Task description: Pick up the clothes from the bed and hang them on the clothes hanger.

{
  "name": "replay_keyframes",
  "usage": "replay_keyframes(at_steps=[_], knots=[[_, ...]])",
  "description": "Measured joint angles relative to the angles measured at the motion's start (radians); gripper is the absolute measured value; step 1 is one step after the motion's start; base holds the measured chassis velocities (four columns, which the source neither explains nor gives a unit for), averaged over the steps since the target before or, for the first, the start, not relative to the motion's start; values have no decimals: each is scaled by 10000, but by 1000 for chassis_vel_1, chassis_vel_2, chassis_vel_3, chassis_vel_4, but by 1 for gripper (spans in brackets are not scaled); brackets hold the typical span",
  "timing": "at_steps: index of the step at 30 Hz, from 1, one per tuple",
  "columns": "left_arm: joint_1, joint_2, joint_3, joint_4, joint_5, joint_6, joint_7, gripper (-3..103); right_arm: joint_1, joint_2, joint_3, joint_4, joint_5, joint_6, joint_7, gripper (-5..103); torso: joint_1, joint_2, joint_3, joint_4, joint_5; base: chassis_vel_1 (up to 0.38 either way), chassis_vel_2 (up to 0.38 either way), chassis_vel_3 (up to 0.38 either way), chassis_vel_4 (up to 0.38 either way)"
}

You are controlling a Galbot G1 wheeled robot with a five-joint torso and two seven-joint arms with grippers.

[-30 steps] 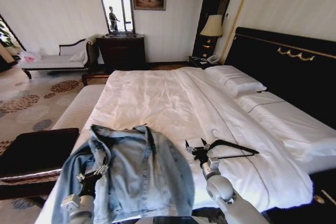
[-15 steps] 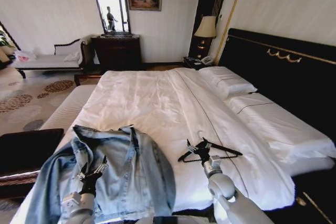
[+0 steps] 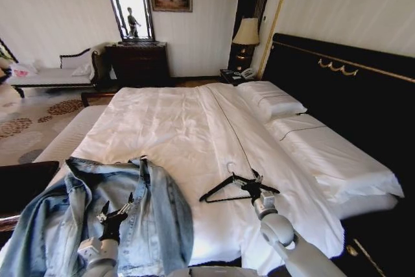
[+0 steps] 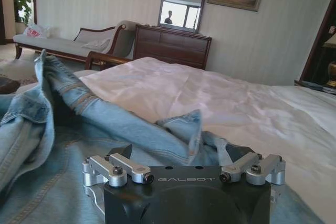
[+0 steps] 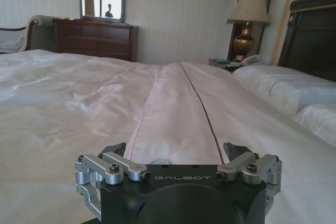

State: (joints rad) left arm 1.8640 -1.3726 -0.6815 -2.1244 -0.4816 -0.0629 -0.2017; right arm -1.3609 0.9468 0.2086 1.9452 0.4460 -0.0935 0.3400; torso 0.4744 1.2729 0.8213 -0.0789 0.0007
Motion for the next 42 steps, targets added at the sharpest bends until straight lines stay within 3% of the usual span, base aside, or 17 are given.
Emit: replay_keyframes(at_steps=[6,7,9,12,13,15,17,18,19,21,24,26,29,32,33,36,42], knots=[[192,-40,116,-1,137,-79,11,100,1079,-1727,-205,722,2324,-2092,-203,100,-3,1,-2,2,-9,0,0,0,0],[192,-40,116,-1,137,-79,11,100,1079,-1727,-205,722,2324,-2092,-203,100,-3,1,-2,2,-9,0,0,0,0],[197,105,228,6,175,-88,15,100,1739,-2635,-302,767,2676,-2737,-699,100,-3,1,-1,17,-9,0,0,0,0],[-12,507,640,101,272,-65,18,100,2785,-4218,-689,794,3766,-3549,-1614,100,-1,1,-1,-4,-9,0,0,0,0],[-12,507,640,101,272,-65,18,100,2785,-4218,-689,794,3766,-3549,-1614,100,-1,1,-1,-4,-9,0,0,0,0],[-22,566,776,121,312,-65,21,100,3515,-4980,-1057,692,4593,-4268,-2444,100,-1,0,0,-4,-3,-28,-17,-9,-13],[-3,565,874,129,354,-108,30,100,4223,-5944,-1392,495,4840,-4772,-3978,100,-1,0,1,4,0,0,0,0,0],[-3,565,874,129,354,-108,30,100,4223,-5944,-1392,495,4840,-4772,-3978,100,-1,0,1,4,0,0,0,0,0],[1,543,919,150,362,-143,36,100,4512,-6468,-1495,375,4365,-4828,-5012,100,-1,0,0,3,-10,0,0,0,0],[-24,500,971,219,364,-181,41,100,4820,-6887,-1627,300,3572,-4839,-6026,100,-2,1,-1,-2,-11,0,0,0,0],[-79,450,1063,295,366,-205,42,100,5611,-6976,-2193,258,2361,-4903,-7071,100,-2,1,-2,-2,-7,0,0,0,0],[-98,398,1123,308,392,-206,42,100,7069,-6778,-3678,148,1956,-5208,-7754,100,-2,1,-2,0,-5,0,0,0,0],[-86,367,1125,299,409,-209,42,100,8108,-6508,-4770,32,2079,-5542,-7988,100,-2,1,-1,-2,-6,0,0,0,0],[18,343,1008,255,419,-236,42,100,11364,-5413,-8004,-505,2438,-6258,-8094,100,-1,1,0,7,-4,0,0,0,0],[18,343,1008,255,419,-236,42,100,11364,-5413,-8004,-505,2438,-6258,-8094,100,-1,1,0,7,-4,0,0,0,0],[159,339,866,190,405,-320,44,100,13626,-4501,-10411,-909,2559,-6427,-8007,100,2,0,0,11,-11,0,0,0,0],[266,143,860,164,413,-453,68,100,15277,-4284,-12316,-1024,2196,-6495,-8172,100,1,1,0,0,-11,0,0,0,0]])
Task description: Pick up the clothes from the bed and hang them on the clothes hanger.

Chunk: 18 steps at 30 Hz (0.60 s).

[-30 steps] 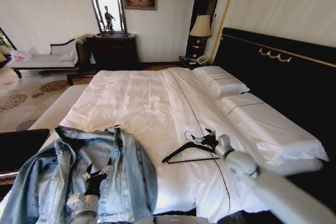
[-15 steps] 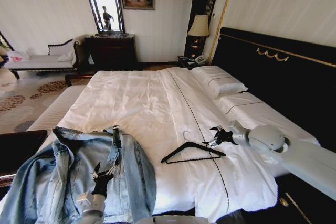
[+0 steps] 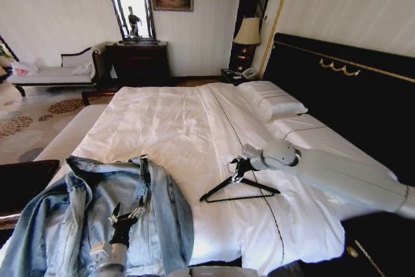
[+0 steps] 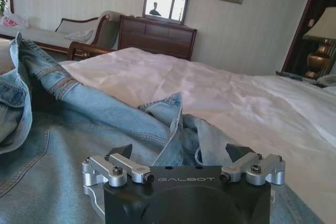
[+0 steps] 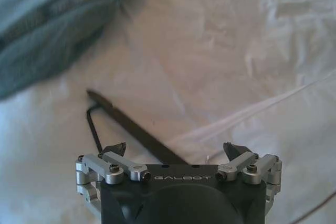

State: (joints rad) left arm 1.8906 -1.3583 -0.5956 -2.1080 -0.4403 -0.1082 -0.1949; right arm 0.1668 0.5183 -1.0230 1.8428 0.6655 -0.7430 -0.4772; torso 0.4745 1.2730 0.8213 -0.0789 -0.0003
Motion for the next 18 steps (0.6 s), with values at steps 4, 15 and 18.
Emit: replay_keyframes(at_steps=[4,15,18], knots=[[-24,-94,47,27,-13,-34,12,100,725,140,-992,-221,-650,2,-202,100,-2,0,-1,-3,2,0,0,0,0],[38,-274,53,56,-186,-139,46,100,858,967,-2179,-1211,-570,41,88,100,-2,0,0,2,5,0,0,0,0],[74,-342,34,80,-197,-194,61,100,629,1126,-2230,-1657,-677,51,136,100,-3,1,-1,1,3,0,0,0,0]])
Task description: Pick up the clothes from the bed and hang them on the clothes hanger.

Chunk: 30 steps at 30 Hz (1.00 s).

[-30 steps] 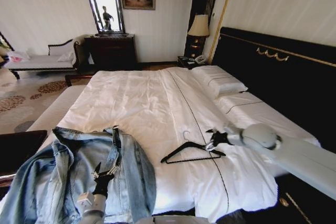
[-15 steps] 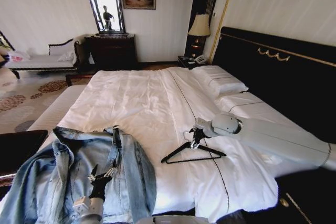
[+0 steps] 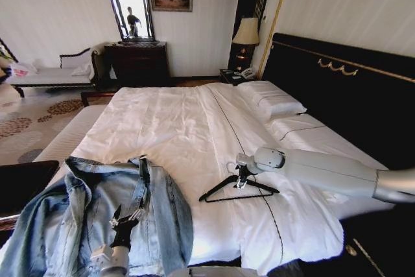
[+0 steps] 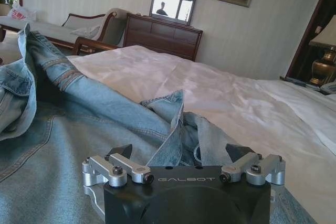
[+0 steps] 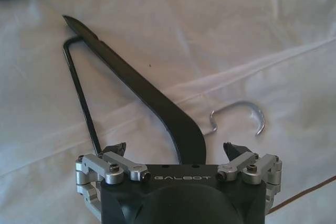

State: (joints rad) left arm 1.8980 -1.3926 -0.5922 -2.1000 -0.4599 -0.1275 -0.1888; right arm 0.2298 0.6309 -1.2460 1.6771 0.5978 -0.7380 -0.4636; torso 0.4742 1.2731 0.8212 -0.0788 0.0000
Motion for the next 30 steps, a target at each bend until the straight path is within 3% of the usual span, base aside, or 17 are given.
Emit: replay_keyframes(at_steps=[23,25,27,28,30], knots=[[213,-193,-101,-74,-112,-99,-6,100,-972,1330,309,-2519,-152,23,285,103,2,-1,1,1,0,0,0,0,0],[244,-198,-150,-76,-130,-167,-17,100,-846,1474,168,-2545,-112,24,256,96,1,-1,1,2,-1,0,0,0,0],[257,-210,-174,-85,-137,-198,-41,100,-786,1557,71,-2605,-105,24,236,96,1,-1,1,3,-1,0,0,0,0],[269,-239,-205,-118,-152,-225,-59,100,-692,1645,-75,-2684,-109,25,179,86,1,-1,0,3,-1,0,0,0,0],[277,-283,-269,-158,-209,-253,-72,100,-562,1742,-280,-2748,-116,25,74,81,1,-1,0,3,-2,0,0,0,0]])
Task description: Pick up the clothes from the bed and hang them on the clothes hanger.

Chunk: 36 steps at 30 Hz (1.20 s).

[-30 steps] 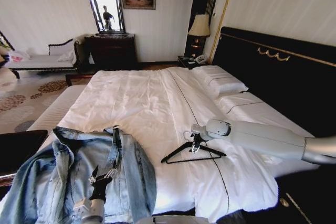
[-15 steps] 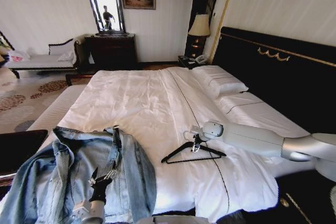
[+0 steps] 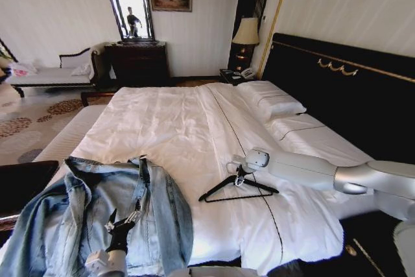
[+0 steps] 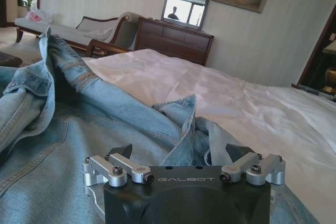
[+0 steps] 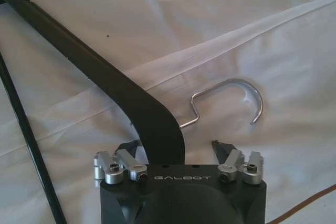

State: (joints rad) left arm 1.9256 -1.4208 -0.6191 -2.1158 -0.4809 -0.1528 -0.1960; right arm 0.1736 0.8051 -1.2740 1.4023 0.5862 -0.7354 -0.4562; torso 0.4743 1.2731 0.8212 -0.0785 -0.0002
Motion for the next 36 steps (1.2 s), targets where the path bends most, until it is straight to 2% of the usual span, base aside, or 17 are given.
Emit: replay_keyframes(at_steps=[1,2,4,7,10,11,13,22,27,30,31,32,35,36], knots=[[3,-10,-33,-7,-39,-14,-17,100,42,37,-63,-17,0,0,-30,76,0,0,0,0,0,0,0,0,0],[3,-10,-33,-7,-39,-14,-17,100,42,37,-63,-17,0,0,-30,76,0,0,0,0,0,0,0,0,0],[18,-13,-100,-9,-90,-41,-33,100,110,134,-136,-55,3,0,-72,65,0,0,0,-3,1,0,0,0,0],[42,20,-144,1,-100,-67,-59,100,150,225,-163,-116,18,0,-84,59,0,0,1,-1,1,0,0,0,0],[56,60,-210,-21,-133,-73,-85,100,155,275,-166,-165,9,0,-87,43,0,0,0,0,1,0,0,0,0],[56,60,-210,-21,-133,-73,-85,100,155,275,-166,-165,9,0,-87,43,0,0,0,0,1,0,0,0,0],[51,53,-234,-65,-191,-73,-94,100,169,243,-167,-133,-41,2,-107,36,0,0,1,-1,2,0,0,0,0],[38,27,-106,-27,-192,-64,-112,100,342,20,-57,218,-78,2,-62,36,0,0,1,-1,1,0,0,0,0],[17,17,-134,-66,-210,-33,-136,100,214,-267,785,620,-539,1,376,36,0,0,1,-2,2,0,0,0,0],[-20,134,-329,-109,-347,42,-211,100,-94,-603,1755,1239,-1211,1,947,36,1,0,0,1,0,0,0,0,0],[-24,177,-406,-154,-413,91,-230,100,-360,-787,2178,1581,-1762,1,1226,36,1,0,0,2,-2,0,0,0,0],[-24,177,-406,-154,-413,91,-230,100,-360,-787,2178,1581,-1762,1,1226,36,1,0,0,2,-2,0,0,0,0],[-37,308,-818,-255,-732,310,-340,100,-1491,-1311,3532,2572,-3041,0,2032,36,0,-1,1,-3,6,0,0,0,0],[-37,308,-818,-255,-732,310,-340,100,-1491,-1311,3532,2572,-3041,0,2032,36,0,-1,1,-3,6,0,0,0,0]])
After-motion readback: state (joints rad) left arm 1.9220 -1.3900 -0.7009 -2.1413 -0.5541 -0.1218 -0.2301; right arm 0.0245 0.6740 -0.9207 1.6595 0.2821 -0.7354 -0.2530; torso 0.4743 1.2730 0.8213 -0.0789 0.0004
